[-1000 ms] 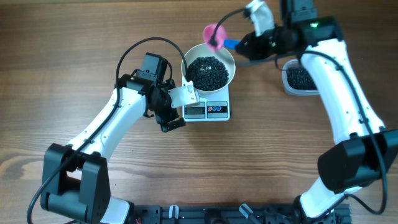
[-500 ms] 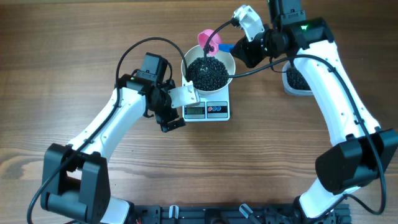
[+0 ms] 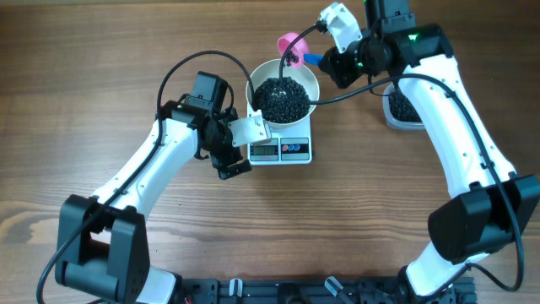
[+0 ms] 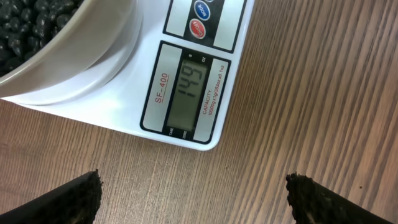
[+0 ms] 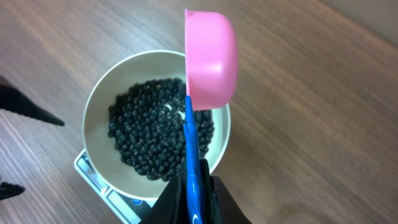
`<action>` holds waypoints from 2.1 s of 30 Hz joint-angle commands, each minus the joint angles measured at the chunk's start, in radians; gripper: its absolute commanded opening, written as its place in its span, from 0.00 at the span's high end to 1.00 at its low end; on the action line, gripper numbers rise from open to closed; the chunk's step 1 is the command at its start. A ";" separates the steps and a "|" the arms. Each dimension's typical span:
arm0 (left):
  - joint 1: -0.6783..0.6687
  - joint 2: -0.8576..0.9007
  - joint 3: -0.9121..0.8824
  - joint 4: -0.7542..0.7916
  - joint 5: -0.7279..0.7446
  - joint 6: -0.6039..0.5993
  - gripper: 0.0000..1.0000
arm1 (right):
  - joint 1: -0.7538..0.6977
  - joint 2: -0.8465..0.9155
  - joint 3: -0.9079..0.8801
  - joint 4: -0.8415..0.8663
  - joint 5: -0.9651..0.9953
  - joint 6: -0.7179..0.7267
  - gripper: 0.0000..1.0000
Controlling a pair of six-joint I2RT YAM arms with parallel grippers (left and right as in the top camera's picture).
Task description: Scoop item into bowl and weigh 150g on scale
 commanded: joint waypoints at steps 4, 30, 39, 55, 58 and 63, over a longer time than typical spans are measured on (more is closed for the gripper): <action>-0.004 0.009 -0.004 -0.001 0.016 0.016 0.00 | 0.000 -0.020 0.023 0.025 -0.061 -0.005 0.96; -0.004 0.009 -0.004 0.000 0.016 0.016 0.00 | -0.294 -0.020 0.023 -0.073 -0.382 0.606 0.96; -0.004 0.009 -0.004 0.000 0.016 0.016 0.00 | -0.373 -0.020 0.023 -0.065 -0.303 0.687 0.96; -0.004 0.009 -0.004 -0.001 0.016 0.016 0.00 | -0.151 -0.020 0.023 0.040 -0.464 0.491 0.96; -0.004 0.009 -0.004 -0.001 0.016 0.016 0.00 | -0.159 -0.020 0.023 0.039 -0.463 0.525 0.96; -0.004 0.009 -0.004 -0.001 0.016 0.016 0.00 | -0.279 -0.020 0.023 -0.063 -0.465 0.732 0.96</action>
